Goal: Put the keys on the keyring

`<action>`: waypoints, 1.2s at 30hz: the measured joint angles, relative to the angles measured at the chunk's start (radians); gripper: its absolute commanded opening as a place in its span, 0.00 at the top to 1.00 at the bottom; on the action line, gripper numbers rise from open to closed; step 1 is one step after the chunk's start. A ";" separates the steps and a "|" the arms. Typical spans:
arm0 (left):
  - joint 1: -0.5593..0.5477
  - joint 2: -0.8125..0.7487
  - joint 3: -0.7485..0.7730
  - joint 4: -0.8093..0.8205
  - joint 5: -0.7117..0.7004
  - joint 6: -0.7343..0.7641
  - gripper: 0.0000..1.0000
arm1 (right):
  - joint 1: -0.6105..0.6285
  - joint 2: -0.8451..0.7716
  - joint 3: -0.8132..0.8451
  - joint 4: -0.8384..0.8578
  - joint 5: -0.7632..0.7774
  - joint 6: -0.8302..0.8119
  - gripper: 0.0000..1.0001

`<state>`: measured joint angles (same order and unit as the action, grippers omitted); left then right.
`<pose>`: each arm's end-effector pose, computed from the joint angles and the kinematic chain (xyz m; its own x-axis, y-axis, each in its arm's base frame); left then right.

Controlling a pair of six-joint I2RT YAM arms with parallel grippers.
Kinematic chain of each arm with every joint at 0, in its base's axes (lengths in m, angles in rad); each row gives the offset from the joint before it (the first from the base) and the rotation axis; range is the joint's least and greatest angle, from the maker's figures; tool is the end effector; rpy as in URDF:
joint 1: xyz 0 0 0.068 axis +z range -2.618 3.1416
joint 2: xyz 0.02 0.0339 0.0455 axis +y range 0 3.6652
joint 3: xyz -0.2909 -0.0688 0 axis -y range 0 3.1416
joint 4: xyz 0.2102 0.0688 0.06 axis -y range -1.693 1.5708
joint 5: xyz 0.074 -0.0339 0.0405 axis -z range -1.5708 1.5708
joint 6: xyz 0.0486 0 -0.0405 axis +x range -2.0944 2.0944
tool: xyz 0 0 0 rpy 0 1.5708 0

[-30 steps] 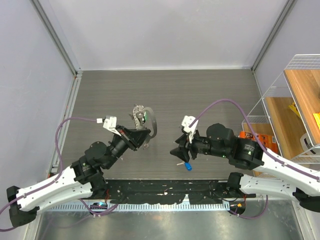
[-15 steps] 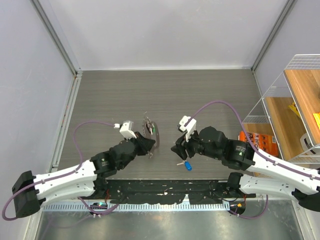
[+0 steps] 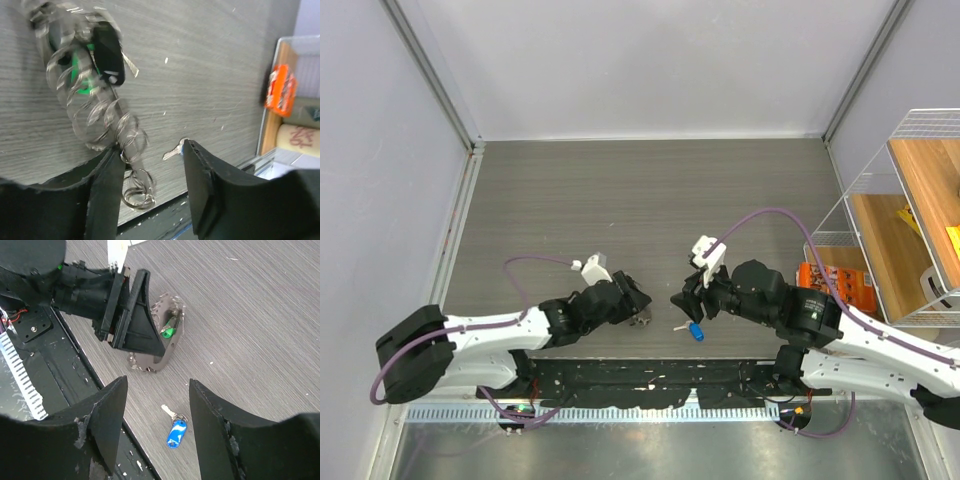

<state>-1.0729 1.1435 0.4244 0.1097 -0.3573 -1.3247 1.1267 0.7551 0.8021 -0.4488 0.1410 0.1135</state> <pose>0.1081 -0.1633 0.2165 -0.7321 -0.5558 -0.3939 -0.0980 0.6581 -0.7465 0.0610 0.1124 0.3349 -0.2619 -0.2895 -0.9207 -0.8140 0.5787 0.0496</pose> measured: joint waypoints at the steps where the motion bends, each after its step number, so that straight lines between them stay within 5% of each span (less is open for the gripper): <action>1: -0.001 0.019 0.007 -0.004 0.016 -0.010 0.42 | 0.000 0.000 0.000 -0.001 0.000 0.000 0.41; 7: -0.044 -0.016 0.075 -0.079 0.064 -0.002 0.41 | 0.000 0.016 0.000 -0.002 0.016 0.011 0.38; 16: -0.079 -0.558 0.064 -0.360 -0.047 0.074 0.40 | 0.000 0.033 0.000 -0.005 0.086 0.019 0.31; 22: -0.079 -0.799 0.055 -0.506 -0.126 0.248 0.23 | 0.000 0.042 -0.027 0.012 0.190 0.063 0.27; 36: -0.079 -0.787 0.046 -0.544 -0.159 0.630 0.14 | 0.000 0.245 -0.099 0.037 0.188 0.191 0.37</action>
<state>-1.1522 0.3565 0.4706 -0.4339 -0.5159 -0.6945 1.1267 0.9997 0.7033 -0.4118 0.3286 0.3046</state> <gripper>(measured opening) 0.827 0.669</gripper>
